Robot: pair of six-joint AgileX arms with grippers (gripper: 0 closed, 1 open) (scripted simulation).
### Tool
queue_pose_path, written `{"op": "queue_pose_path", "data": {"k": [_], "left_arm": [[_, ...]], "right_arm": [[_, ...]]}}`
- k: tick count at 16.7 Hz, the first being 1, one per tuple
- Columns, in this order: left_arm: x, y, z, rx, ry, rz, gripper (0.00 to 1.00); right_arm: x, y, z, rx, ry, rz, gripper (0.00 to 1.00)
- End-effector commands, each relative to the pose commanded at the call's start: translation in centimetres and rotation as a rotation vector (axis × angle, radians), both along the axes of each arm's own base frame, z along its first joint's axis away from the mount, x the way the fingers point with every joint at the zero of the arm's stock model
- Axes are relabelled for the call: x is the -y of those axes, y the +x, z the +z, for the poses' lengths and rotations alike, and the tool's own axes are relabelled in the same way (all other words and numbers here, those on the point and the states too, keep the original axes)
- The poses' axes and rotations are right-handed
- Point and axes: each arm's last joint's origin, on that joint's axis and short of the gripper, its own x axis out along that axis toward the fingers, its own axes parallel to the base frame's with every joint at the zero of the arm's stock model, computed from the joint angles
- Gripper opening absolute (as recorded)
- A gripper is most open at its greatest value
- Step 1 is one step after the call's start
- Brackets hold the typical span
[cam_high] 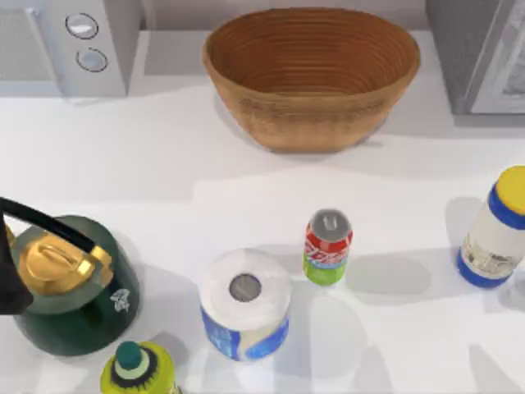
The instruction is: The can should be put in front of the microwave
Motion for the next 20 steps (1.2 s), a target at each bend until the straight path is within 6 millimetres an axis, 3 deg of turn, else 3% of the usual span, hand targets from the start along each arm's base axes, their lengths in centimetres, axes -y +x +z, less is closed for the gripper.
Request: {"op": "queue_pose_path", "data": {"k": [5, 11, 16, 20], "left_arm": [[0.2, 0.0, 1.2, -0.032, 0.004, -0.024, 1.0], [1.8, 1.5, 7.7, -0.252, 0.03, -0.158, 1.0], [5.3, 6.2, 14.4, -0.53, 0.09, -0.316, 1.0], [10.8, 11.8, 17.6, -0.769, 0.177, -0.442, 1.0]], "right_arm": [[0.0, 0.0, 0.0, 0.0, 0.0, 0.0, 1.0], [0.0, 0.0, 0.0, 0.0, 0.0, 0.0, 1.0], [0.0, 0.0, 0.0, 0.0, 0.0, 0.0, 1.0], [0.0, 0.0, 0.0, 0.0, 0.0, 0.0, 1.0]]}}
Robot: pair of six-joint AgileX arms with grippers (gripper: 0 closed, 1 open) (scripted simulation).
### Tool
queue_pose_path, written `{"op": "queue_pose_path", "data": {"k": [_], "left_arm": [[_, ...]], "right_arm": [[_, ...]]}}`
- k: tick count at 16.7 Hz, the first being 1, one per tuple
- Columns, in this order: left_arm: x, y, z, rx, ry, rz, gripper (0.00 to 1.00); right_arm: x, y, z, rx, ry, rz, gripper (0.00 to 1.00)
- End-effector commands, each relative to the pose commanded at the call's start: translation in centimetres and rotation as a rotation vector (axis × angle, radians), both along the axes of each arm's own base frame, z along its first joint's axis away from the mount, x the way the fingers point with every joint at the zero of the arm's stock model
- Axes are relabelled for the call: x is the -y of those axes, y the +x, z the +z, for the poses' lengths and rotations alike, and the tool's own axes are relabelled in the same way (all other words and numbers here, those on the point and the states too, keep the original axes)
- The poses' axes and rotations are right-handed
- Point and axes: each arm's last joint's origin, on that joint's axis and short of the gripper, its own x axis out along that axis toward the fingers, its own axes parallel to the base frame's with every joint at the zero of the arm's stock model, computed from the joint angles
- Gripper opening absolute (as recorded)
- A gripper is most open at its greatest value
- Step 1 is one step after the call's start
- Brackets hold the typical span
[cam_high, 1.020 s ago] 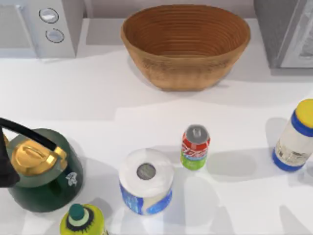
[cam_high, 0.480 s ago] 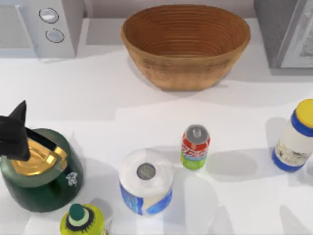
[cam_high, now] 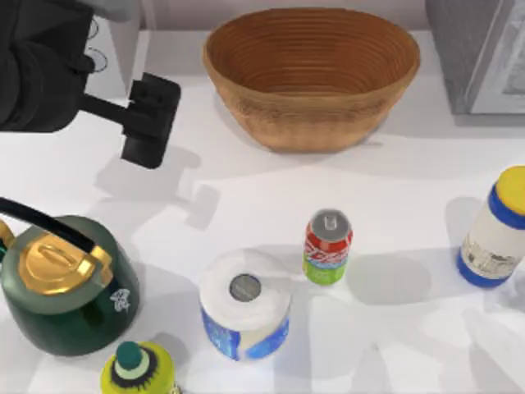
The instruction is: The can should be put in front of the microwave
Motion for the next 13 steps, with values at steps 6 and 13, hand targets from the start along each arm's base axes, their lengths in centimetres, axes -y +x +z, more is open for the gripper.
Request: {"op": "queue_pose_path", "data": {"k": [6, 13], "left_arm": [[11.4, 7.0, -1.8, -0.324, 0.193, -0.182, 1.0], [21.7, 9.1, -9.6, -0.587, 0.421, -0.306, 1.0]], "right_arm": [[0.0, 0.0, 0.0, 0.0, 0.0, 0.0, 1.0], [0.0, 0.0, 0.0, 0.0, 0.0, 0.0, 1.0]]}}
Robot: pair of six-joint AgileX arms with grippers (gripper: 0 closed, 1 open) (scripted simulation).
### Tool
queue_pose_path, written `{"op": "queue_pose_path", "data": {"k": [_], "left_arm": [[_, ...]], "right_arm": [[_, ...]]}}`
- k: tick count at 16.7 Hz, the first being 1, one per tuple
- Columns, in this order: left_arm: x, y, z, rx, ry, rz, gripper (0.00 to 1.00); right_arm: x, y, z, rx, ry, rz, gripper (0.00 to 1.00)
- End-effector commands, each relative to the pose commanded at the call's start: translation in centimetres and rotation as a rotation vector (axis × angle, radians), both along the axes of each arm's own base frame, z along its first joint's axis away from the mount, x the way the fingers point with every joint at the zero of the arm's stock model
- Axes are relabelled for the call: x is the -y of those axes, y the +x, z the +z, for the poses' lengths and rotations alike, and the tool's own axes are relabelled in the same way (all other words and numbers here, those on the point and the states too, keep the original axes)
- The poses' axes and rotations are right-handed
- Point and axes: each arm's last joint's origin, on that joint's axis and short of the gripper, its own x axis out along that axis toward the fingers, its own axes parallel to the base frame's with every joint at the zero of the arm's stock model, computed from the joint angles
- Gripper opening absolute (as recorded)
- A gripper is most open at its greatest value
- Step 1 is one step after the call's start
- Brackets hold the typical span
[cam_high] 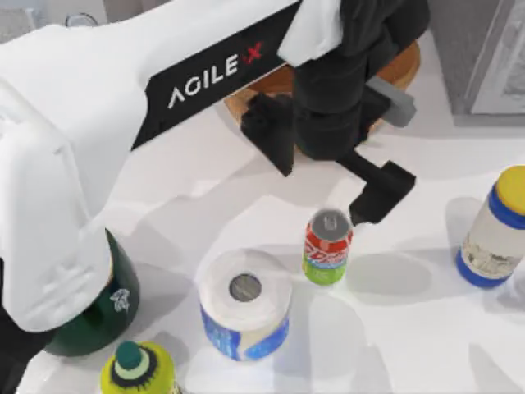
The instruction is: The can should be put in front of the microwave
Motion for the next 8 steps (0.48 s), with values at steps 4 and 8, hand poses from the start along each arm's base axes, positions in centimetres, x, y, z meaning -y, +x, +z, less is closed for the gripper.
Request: {"op": "queue_pose_path", "data": {"k": [4, 8], "left_arm": [[1.8, -0.1, -2.0, -0.047, 0.052, -0.025, 1.0], [1.8, -0.1, -2.0, -0.047, 0.052, -0.025, 1.0]], "right_arm": [[0.0, 0.0, 0.0, 0.0, 0.0, 0.0, 1.0], [0.0, 0.0, 0.0, 0.0, 0.0, 0.0, 1.0]]}}
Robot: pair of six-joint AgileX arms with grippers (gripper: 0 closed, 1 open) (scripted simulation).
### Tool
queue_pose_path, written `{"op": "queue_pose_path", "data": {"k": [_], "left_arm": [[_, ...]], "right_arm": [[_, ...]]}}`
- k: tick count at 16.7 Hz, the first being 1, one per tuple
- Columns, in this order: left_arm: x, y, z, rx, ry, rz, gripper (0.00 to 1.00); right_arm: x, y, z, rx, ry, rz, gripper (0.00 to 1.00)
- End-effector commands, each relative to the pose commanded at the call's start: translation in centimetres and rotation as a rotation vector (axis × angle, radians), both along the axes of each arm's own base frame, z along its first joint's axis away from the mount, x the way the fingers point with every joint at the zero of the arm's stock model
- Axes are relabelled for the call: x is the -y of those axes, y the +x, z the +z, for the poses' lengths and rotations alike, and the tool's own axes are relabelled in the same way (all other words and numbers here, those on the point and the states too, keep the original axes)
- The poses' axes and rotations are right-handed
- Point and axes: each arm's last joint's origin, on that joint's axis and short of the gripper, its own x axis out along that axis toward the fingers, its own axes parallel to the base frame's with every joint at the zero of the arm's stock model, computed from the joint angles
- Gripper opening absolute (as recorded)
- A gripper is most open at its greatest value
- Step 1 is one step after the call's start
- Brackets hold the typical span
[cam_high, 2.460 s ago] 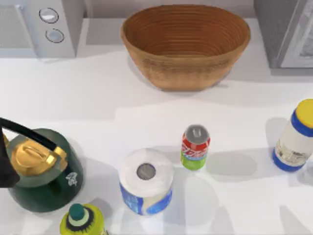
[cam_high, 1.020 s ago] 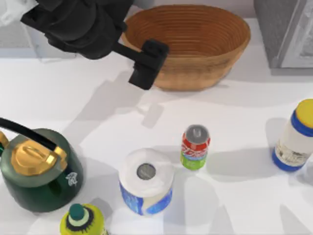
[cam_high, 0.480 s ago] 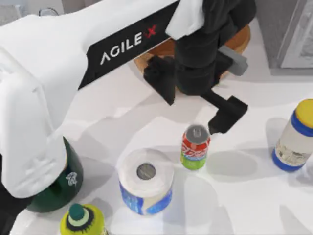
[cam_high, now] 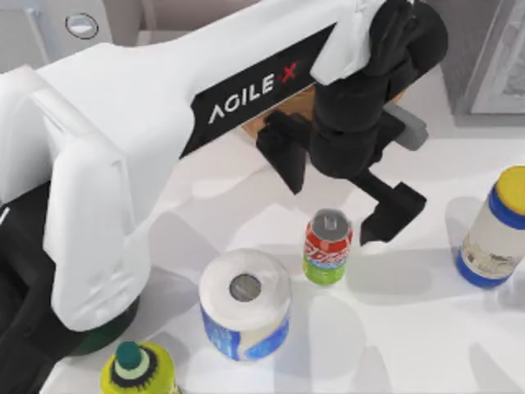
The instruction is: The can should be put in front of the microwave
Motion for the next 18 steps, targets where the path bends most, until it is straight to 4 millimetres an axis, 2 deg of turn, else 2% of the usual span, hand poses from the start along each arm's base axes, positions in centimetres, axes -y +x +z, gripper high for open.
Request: {"op": "queue_pose_path", "data": {"k": [4, 9, 14, 18], "left_arm": [[0.0, 0.1, -1.0, 0.001, -0.001, -0.001, 1.0], [0.0, 0.0, -5.5, 0.0, 0.0, 0.0, 1.0], [0.0, 0.0, -6.0, 0.0, 0.0, 0.0, 1.0], [0.0, 0.0, -6.0, 0.0, 0.0, 0.0, 0.7]], "right_arm": [[0.0, 0.0, 0.0, 0.0, 0.0, 0.0, 1.0], [0.0, 0.0, 0.0, 0.0, 0.0, 0.0, 1.0], [0.0, 0.0, 0.0, 0.0, 0.0, 0.0, 1.0], [0.0, 0.0, 0.0, 0.0, 0.0, 0.0, 1.0]]}}
